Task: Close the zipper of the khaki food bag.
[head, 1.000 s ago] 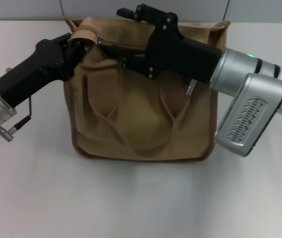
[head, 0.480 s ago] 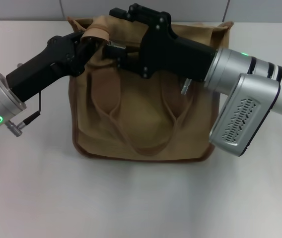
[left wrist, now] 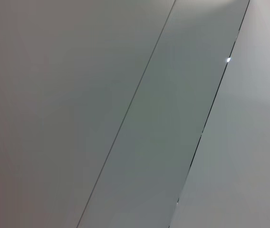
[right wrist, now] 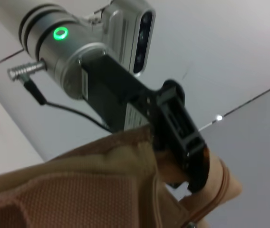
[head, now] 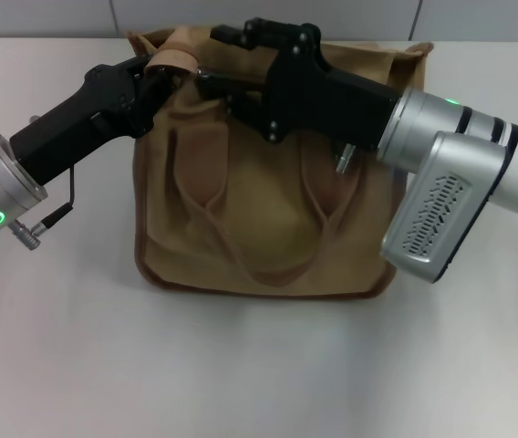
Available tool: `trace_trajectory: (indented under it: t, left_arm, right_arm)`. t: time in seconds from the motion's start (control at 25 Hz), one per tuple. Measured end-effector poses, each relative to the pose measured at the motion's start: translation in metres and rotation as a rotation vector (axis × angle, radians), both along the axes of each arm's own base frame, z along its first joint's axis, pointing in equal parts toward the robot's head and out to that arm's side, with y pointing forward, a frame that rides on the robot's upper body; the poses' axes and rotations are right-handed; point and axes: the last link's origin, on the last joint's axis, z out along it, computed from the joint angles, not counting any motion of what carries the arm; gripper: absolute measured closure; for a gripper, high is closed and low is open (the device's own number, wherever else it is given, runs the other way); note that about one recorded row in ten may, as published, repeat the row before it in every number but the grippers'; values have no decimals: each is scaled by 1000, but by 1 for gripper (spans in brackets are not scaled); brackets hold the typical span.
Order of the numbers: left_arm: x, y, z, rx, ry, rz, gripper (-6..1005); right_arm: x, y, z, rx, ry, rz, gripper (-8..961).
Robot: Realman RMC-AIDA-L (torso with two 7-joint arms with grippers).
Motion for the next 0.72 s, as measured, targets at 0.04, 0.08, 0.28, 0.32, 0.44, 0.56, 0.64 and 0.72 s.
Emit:
trace_trajectory:
  t: [0.04,0.08,0.28,0.32,0.44,0.56,0.64,0.72]
  left_arm:
    - [0,0,0,0,0,0,983]
    - [0,0,0,1,0,1,983]
    - [0,1,0,3,0,4,983]
    - [0,1,0,3,0,4,983]
    - [-1,1,0,3,0,5,983]
    - [-2,0,1,4,0,8,983]
    - [-2,0,1,5,-1,10,983]
    - [-2,-1,1,5,-1,11,983]
  right_arm:
    - [1,1,0,2,-5,-8,317]
    - [0,2,-1,1,-10,-13,533]
    - [-1,3,-1,-2,-1,-21,725]
    - [-1,3,-1,-1,5,-29,764]
    - [-1,3,-1,-1,7,-31,856]
    - [-1,3,-1,-2,8,-33,947]
    - [0,3,-1,-3,8,-34,948]
    - [1,2,-1,-5,5,-35,948]
